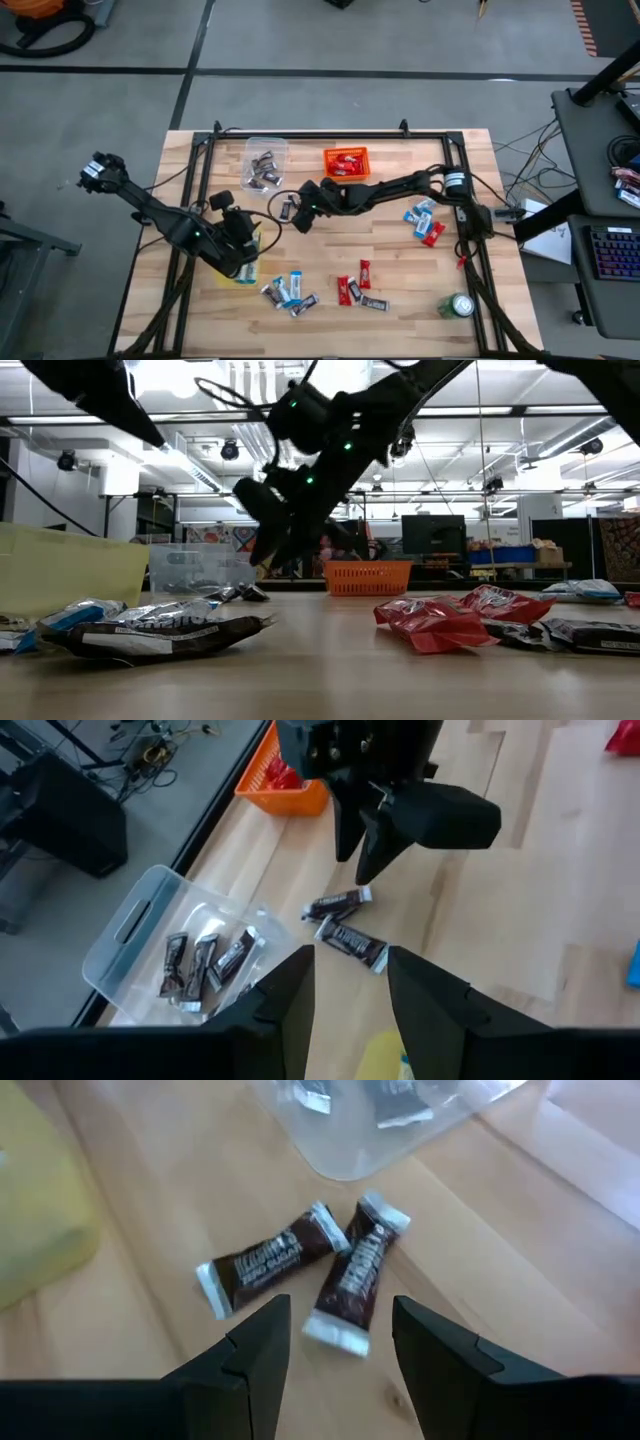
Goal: Sort candy
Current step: Put the top left brown candy into the transparent bin
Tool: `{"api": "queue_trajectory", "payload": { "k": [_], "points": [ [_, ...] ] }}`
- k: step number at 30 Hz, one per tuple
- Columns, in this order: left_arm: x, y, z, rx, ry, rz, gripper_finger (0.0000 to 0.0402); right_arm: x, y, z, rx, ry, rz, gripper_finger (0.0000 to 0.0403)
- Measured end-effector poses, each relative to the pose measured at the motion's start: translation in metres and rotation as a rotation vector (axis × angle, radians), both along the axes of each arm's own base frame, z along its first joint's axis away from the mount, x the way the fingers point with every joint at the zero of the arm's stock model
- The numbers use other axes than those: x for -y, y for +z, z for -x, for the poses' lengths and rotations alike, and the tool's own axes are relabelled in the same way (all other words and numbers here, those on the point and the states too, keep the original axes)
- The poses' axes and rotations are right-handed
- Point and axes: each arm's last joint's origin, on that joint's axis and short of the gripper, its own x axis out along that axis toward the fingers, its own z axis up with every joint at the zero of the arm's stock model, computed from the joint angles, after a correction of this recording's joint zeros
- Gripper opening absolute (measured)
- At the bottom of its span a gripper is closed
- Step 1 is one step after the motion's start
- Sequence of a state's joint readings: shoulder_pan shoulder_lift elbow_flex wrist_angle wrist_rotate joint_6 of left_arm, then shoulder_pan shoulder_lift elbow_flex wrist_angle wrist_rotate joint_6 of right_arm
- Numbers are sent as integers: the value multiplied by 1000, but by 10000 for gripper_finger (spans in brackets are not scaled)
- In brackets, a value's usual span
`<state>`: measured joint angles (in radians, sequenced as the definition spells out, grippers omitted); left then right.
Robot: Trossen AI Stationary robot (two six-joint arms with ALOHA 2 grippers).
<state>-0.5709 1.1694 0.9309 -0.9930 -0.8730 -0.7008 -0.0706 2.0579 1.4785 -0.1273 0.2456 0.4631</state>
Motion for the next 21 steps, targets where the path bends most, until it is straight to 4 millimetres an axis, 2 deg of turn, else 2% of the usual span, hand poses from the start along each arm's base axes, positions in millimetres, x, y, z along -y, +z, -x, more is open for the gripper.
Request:
{"api": "queue_trajectory", "payload": {
  "k": [9, 17, 21],
  "points": [
    [-6, -10, 9, 9, 15, 0, 111, 15, -33, -16, -44, -19, -11, 164],
    [-6, -13, 7, 32, 23, -8, 111, 18, -42, -17, -61, -28, -10, 162],
    [-4, -12, 5, 59, 21, 13, 111, 18, -42, -16, -65, -28, -11, 124]
  ]
}}
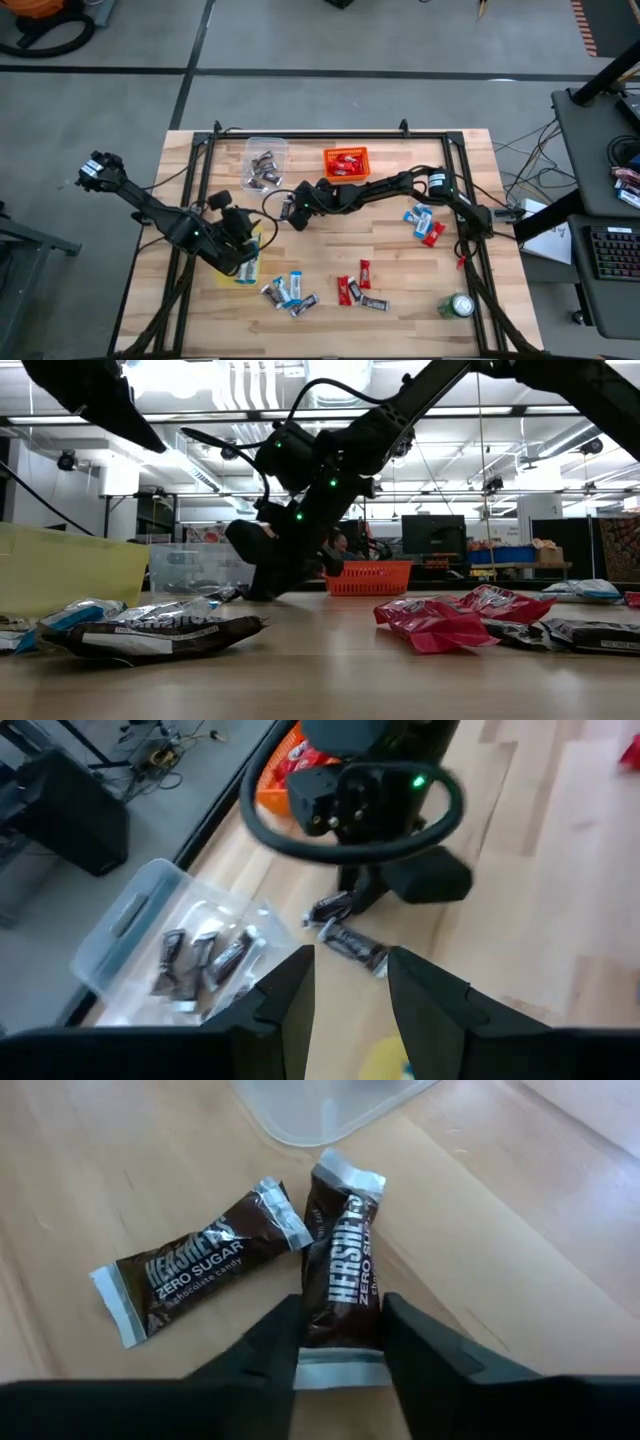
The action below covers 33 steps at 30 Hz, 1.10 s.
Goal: Sort candy
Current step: Put the top left brown candy into the transparent bin
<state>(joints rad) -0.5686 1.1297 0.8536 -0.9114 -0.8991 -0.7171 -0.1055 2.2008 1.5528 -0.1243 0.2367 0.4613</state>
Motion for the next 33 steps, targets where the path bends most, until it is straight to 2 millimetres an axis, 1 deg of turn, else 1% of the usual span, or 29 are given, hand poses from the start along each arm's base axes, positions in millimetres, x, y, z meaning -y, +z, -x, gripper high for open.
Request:
{"api": "queue_trajectory", "payload": {
  "k": [5, 6, 8, 10, 12, 14, 16, 18, 20, 23, 25, 29, 31, 33],
  "points": [
    [8, 0, -9, 54, -61, 129, 111, 0, 3, 1, -6, 26, 3, 29],
    [10, -1, -11, 66, -91, 137, 111, -1, 5, 2, -15, 47, -3, 21],
    [15, -4, -16, 95, -182, 150, 111, -3, 12, 5, -37, 90, -26, 17],
    [22, -9, -22, 128, -331, 180, 111, -11, 22, 9, -61, 130, -38, 13],
    [29, -14, -27, 175, -511, 223, 107, -21, 34, 16, -74, 172, -40, 11],
    [33, -19, -29, 247, -653, 243, 99, -36, 47, 26, -73, 213, -35, 11],
    [35, -24, -29, 312, -727, 233, 89, -51, 56, 41, -73, 250, -38, 10],
    [33, -30, -27, 358, -738, 218, 81, -65, 61, 58, -58, 296, -61, 10],
    [29, -36, -26, 398, -693, 196, 76, -77, 69, 74, 15, 347, -93, 10],
    [21, -41, -26, 465, -591, 158, 80, -92, 82, 95, 208, 429, -138, 9],
    [16, -43, -28, 504, -564, 155, 91, -100, 87, 107, 348, 495, -161, 9],
    [10, -43, -31, 595, -558, 129, 128, -113, 90, 123, 598, 671, -164, 9],
    [9, -40, -34, 647, -602, 126, 153, -117, 93, 128, 698, 731, -145, 9],
    [9, -38, -37, 685, -668, 127, 179, -120, 93, 129, 749, 754, -124, 9]
  ]
}}
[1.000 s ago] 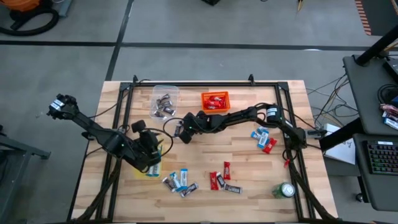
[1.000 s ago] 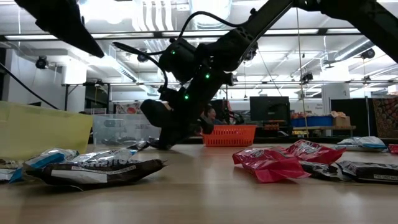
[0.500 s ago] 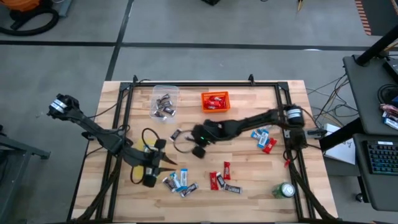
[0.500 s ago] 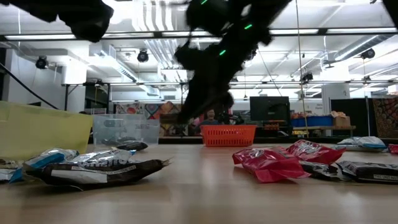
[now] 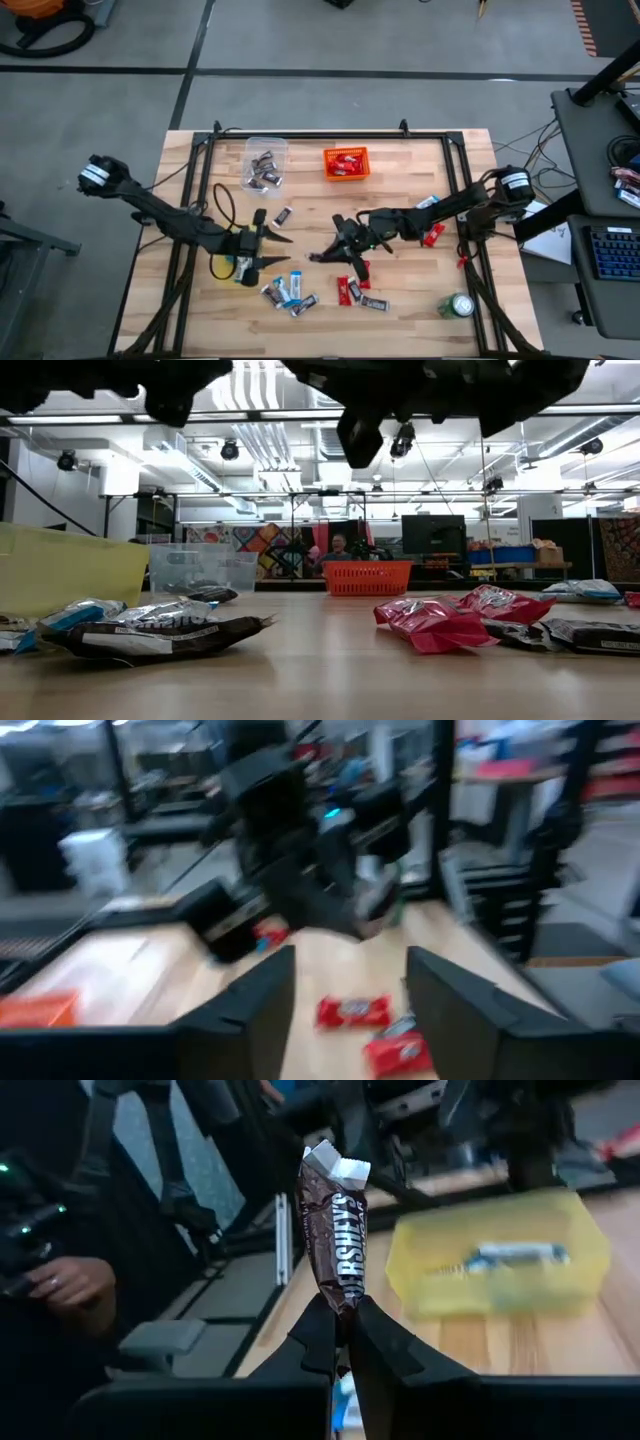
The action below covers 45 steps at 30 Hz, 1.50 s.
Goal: Sort candy
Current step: Put the top left brown candy into the transparent bin
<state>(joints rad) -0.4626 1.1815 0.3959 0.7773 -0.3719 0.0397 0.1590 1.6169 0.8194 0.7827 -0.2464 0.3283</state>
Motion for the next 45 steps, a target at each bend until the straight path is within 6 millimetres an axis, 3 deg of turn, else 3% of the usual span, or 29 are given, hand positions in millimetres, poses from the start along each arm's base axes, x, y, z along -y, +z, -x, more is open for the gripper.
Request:
{"api": "queue_trajectory", "payload": {
  "k": [8, 14, 18, 22, 27, 35, 39, 45],
  "points": [
    [2, -3, -31, 63, -59, -48, 236, -1, 7, -4, 43, 11, 40, 9],
    [2, -5, -56, 66, -44, -36, 233, -2, 8, -5, 48, 28, 41, 9],
    [7, -4, -64, 105, -177, -50, 231, -2, 7, -5, 43, 28, 43, 9],
    [8, -5, -68, 105, -183, -55, 224, -3, 7, -4, 40, 33, 45, 9],
    [4, -5, -67, 104, -158, -49, 169, -4, 7, -4, 42, 36, 54, 9],
    [-5, -5, -70, 94, -114, 2, 20, -4, 6, -4, 35, 28, 46, 9],
    [-8, -4, -69, 90, -96, 32, 16, -2, 6, -4, 4, -46, -1, 23],
    [-14, 4, -65, 79, 35, 33, 11, 1, 13, -2, 13, -100, -5, 95]
  ]
}}
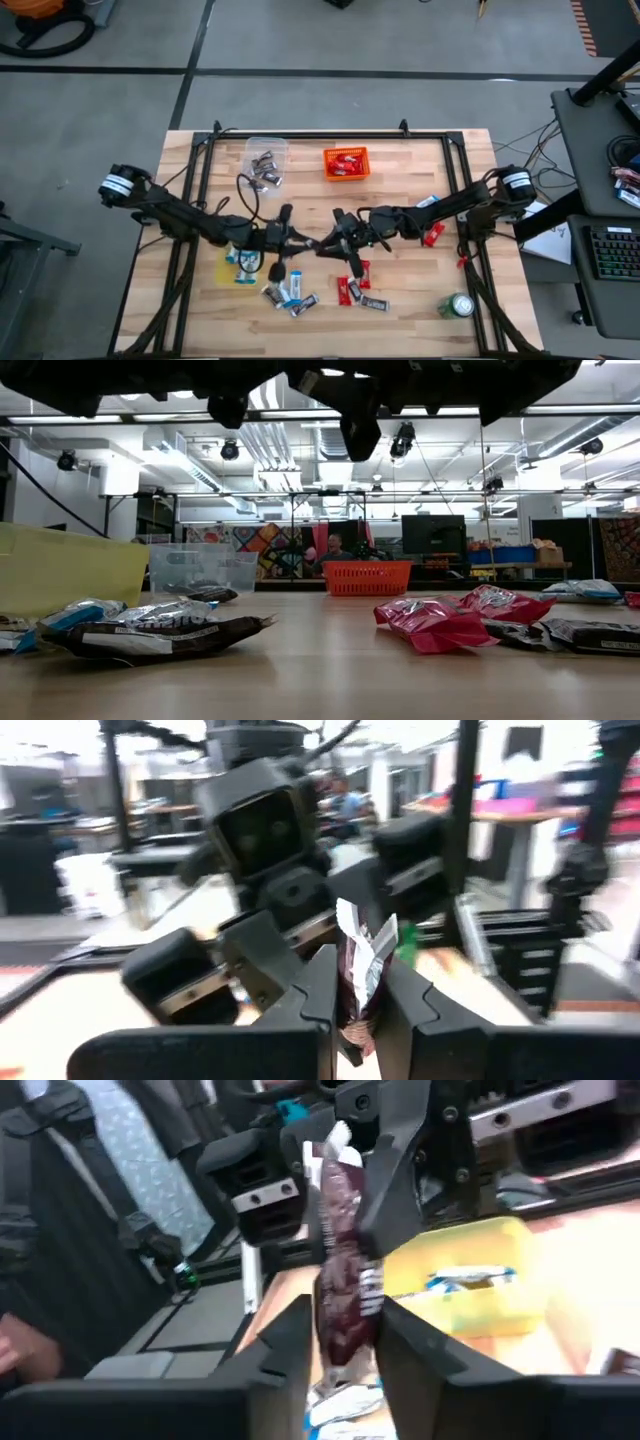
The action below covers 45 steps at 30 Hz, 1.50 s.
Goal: Sort candy
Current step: Put the top left brown candy into the transparent bin, then put the middle right white candy into the yellow bin
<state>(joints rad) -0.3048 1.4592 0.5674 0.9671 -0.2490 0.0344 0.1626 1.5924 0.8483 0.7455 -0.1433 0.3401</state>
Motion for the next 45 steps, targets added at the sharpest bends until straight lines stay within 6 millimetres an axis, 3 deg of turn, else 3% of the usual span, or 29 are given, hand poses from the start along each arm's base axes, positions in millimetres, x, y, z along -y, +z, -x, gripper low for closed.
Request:
{"api": "queue_trajectory", "payload": {
  "k": [5, 8, 12, 14, 17, 22, 28, 33, 37, 41, 45],
  "points": [
    [-10, 9, 13, -140, 198, -44, 10, 6, 4, 8, -97, -164, 24, 137],
    [-24, 16, 26, -264, 475, -83, 10, 13, 7, 16, -198, -357, -13, 147],
    [-60, 15, 52, -523, 888, -183, 9, 17, 8, 22, -266, -457, -13, 149],
    [-84, 16, 63, -617, 1008, -133, 9, 16, 9, 22, -259, -453, -11, 148],
    [-121, 12, 72, -745, 1063, -33, 9, 16, 8, 22, -257, -450, 0, 144],
    [-173, 2, 72, -834, 999, 161, 21, 16, 5, 21, -270, -451, 7, 142],
    [-211, -4, 70, -918, 1061, 177, 75, 16, 2, 20, -289, -450, 18, 149],
    [-217, -7, 58, -967, 1037, 133, 128, 16, 0, 21, -302, -450, 25, 150],
    [-208, -6, 50, -968, 996, 110, 157, 16, -2, 22, -323, -452, 30, 151],
    [-182, 1, 46, -919, 914, 83, 165, 17, -6, 26, -389, -469, -4, 151],
    [-141, 9, 43, -855, 777, 47, 166, 22, -4, 33, -530, -529, -75, 150]
  ]
}}
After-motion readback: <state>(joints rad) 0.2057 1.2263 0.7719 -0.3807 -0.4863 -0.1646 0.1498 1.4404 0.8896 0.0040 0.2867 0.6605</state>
